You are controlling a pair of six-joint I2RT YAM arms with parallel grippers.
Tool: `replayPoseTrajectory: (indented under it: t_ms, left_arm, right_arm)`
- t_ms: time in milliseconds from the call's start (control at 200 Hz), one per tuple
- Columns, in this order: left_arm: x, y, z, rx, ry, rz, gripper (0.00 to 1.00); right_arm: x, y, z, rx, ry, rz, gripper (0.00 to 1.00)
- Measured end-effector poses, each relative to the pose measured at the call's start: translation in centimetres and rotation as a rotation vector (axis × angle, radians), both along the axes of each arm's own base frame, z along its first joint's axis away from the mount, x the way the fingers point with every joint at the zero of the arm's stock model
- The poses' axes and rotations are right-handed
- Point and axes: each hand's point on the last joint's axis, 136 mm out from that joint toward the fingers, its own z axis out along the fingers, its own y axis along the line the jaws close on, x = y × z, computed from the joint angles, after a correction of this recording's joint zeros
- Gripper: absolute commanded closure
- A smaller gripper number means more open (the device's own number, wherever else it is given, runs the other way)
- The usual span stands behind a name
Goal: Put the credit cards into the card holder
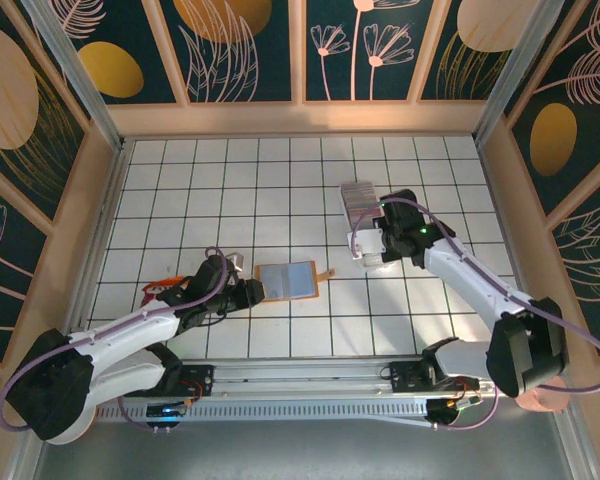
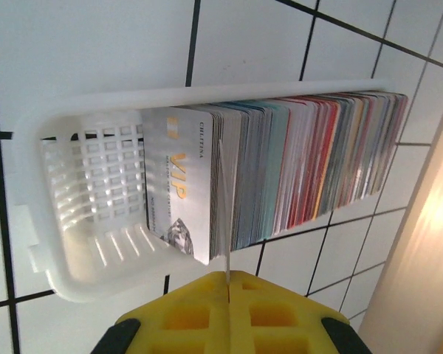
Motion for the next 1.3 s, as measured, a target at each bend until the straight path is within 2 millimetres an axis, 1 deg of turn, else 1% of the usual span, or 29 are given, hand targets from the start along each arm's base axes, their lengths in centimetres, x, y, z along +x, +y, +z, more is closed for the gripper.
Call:
replayPoseTrajectory:
  t_ms: [90,185,250,320,385,450,591,661,726,791,901,971,1081,1191,1301]
  left_arm:
    - [0.3,0.1,0.7,-0.009,-0.025,0.012,0.62]
    - [0.8,0.3,1.8,-0.030,-0.064,0.041,0.62]
    - [1.1,0.4,2.6,-0.044,-0.090,0.059,0.62]
    - [1.2,0.5,3.0,-0.050,-0.102,0.071,0.62]
    - [1.4,0.6,3.0,-0.048,-0.104,0.083,0.62]
    - [1.4,0.8,2.9,-0.046,-0.102,0.094,0.63]
    - [1.6,0.9,2.9,-0.050,-0.095,0.116,0.62]
    - [1.6,1.0,2.9,-0.050,-0.093,0.125,0.63]
    - [1.6,1.0,2.8,-0.050,-0.088,0.132,0.63]
    - [1.6,1.0,2.5,-0.046,-0.078,0.135,0.64]
    - [1.5,1.0,1.6,-0.031,-0.049,0.134,0.66]
    - [1.4,0.9,0.9,-0.018,-0.026,0.130,0.66]
    - [1.2,0.9,-0.2,0.004,0.009,0.122,0.67]
    - [1.1,0.7,-1.0,0.018,0.032,0.116,0.68]
    - [1.1,0.8,-1.7,0.035,0.050,0.116,0.69]
  right_arm:
    - [-0.8,0.7,1.5,0.052,-0.019,-0.031,1.00]
    - [-1.4,1.8,3.1,0.110,-0.061,-0.090,1.00]
    - [-2.0,2.9,3.9,0.170,-0.071,-0.140,1.00]
    - [-2.8,4.5,4.9,0.266,-0.051,-0.188,1.00]
    - [-3.5,6.1,6.1,0.390,-0.017,-0.240,1.00]
    - [-4.3,7.7,7.4,0.554,0.041,-0.313,1.00]
    - [-4.9,10.0,9.9,0.938,0.219,-0.542,1.00]
    - [-5.2,11.4,10.1,1.105,0.354,-0.646,1.00]
    - [-5.7,12.6,9.2,1.225,0.506,-0.742,1.00]
    - [-6.3,13.7,7.0,1.306,0.674,-0.864,1.00]
    - [-7.4,14.7,2.2,1.331,0.890,-1.067,1.00]
    - [-8.1,15.4,0.1,1.313,0.973,-1.156,1.00]
    - [-8.1,17.1,-1.2,1.299,1.047,-1.207,1.00]
    - [-7.5,18.6,-2.4,1.278,1.093,-1.245,1.00]
    - [-6.9,19.6,-3.6,1.243,1.104,-1.276,1.00]
